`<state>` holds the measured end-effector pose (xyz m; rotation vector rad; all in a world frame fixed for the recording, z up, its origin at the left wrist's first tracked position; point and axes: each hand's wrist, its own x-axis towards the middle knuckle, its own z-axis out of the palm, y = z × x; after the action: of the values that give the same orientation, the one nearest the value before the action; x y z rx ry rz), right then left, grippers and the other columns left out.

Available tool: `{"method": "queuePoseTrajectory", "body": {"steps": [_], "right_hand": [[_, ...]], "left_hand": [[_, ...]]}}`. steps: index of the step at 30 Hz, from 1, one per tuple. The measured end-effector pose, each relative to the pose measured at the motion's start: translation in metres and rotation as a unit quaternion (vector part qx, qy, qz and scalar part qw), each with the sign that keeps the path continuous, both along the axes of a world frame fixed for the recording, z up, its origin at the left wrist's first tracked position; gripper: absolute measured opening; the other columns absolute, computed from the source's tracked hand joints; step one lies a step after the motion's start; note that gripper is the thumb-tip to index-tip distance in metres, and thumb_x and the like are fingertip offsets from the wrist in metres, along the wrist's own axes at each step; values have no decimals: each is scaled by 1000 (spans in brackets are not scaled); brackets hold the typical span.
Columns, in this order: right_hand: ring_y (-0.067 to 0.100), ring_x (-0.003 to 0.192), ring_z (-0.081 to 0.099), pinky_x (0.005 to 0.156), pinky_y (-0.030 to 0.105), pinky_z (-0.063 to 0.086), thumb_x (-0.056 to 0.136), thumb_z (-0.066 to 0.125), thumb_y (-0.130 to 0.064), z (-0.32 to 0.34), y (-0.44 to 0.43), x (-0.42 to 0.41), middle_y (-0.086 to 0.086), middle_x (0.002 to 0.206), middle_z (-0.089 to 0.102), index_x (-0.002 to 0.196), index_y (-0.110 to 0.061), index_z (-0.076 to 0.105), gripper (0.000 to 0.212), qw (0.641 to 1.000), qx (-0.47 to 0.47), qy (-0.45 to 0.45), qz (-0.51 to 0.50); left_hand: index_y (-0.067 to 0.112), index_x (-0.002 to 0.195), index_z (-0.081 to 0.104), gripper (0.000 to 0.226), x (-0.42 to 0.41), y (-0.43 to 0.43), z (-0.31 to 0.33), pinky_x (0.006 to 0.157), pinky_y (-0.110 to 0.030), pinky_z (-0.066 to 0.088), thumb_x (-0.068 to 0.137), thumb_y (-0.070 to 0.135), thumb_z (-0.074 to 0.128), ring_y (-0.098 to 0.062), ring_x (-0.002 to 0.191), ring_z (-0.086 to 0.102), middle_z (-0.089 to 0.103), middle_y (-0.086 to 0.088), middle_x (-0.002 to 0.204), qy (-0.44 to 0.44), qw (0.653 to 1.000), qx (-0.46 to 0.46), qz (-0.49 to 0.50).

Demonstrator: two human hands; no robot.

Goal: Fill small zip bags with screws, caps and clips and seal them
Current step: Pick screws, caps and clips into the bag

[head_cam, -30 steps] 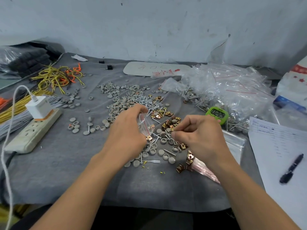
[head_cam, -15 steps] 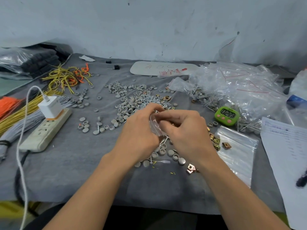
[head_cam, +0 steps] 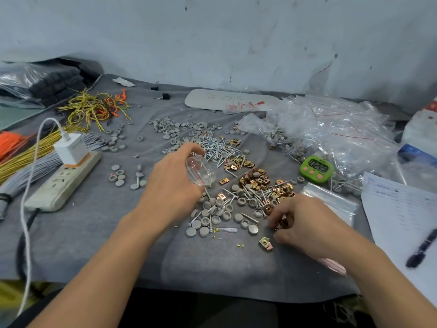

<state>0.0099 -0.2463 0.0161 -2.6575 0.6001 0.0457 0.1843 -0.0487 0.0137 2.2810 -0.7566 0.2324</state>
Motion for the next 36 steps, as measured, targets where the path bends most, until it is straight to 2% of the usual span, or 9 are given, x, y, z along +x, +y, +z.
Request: {"method": "queuePoseTrajectory", "body": {"steps": [2, 5, 8, 12, 15, 20, 24, 33, 36], "right_hand": [[-3, 68, 60, 56, 10, 40, 74, 81, -25, -2, 1, 1, -25, 69, 65, 78, -40, 76, 17, 1000, -14, -1, -9], [7, 82, 63, 73, 27, 54, 79, 72, -19, -3, 5, 6, -15, 83, 71, 79, -35, 73, 16, 999, -36, 11, -14], [12, 84, 66, 63, 23, 49, 79, 63, -8, -3, 10, 14, -13, 84, 71, 79, -34, 69, 26, 998, -50, 29, -7], [20, 96, 69, 81, 28, 56, 82, 59, -3, -2, 11, 23, -8, 96, 75, 88, -37, 73, 38, 998, -62, 9, 1], [21, 99, 69, 80, 26, 53, 87, 61, -4, -1, 9, 23, -5, 103, 75, 102, -37, 78, 41, 998, -47, -29, -24], [15, 87, 73, 87, 33, 59, 85, 73, -4, -7, 4, 20, -5, 90, 78, 90, -30, 82, 28, 976, 56, -189, -93], [8, 73, 72, 78, 32, 62, 79, 79, -5, -9, 1, 23, -11, 72, 75, 64, -38, 70, 37, 956, 100, -245, -125], [10, 52, 69, 50, 16, 47, 81, 79, -2, -2, 26, 37, -6, 63, 74, 76, -20, 73, 20, 908, 239, -327, -105], [11, 46, 66, 47, 17, 46, 78, 79, 2, 4, 39, 44, -3, 63, 74, 72, -19, 75, 22, 886, 275, -364, -87]], "left_hand": [[48, 115, 50, 66, -1, -2, 0, 80, -27, 39, 70, 12, 81, -12, 100, 61, 68, 14, 114, -1, 1000, 5, 4], [47, 118, 51, 66, -4, -6, -1, 78, -27, 39, 71, 9, 79, -11, 96, 56, 67, 13, 116, 1, 1000, 9, 2], [47, 117, 51, 66, -8, -10, -1, 77, -27, 39, 71, 8, 79, -9, 94, 53, 67, 14, 115, 0, 1000, 9, -5], [46, 120, 51, 66, -10, -15, -1, 79, -27, 39, 73, 12, 83, -9, 95, 51, 67, 14, 117, -5, 1000, 24, -2], [44, 121, 52, 67, -11, -17, 0, 81, -27, 39, 73, 13, 85, -10, 97, 52, 67, 12, 117, -1, 1000, 28, -5], [42, 123, 53, 70, -16, -17, 1, 81, -27, 39, 70, 18, 91, -10, 98, 55, 67, 11, 115, 1, 999, 29, -16], [42, 122, 52, 69, -17, -17, 0, 81, -27, 40, 70, 17, 89, -10, 98, 54, 67, 12, 115, -6, 999, 30, -24], [48, 117, 49, 65, -22, -24, -6, 80, -25, 39, 75, 12, 81, -11, 98, 56, 64, 15, 110, 2, 999, 31, -42], [45, 118, 51, 59, -24, -26, -5, 78, -28, 43, 75, 16, 80, -15, 98, 60, 67, 11, 107, -12, 998, 25, -64]]}}
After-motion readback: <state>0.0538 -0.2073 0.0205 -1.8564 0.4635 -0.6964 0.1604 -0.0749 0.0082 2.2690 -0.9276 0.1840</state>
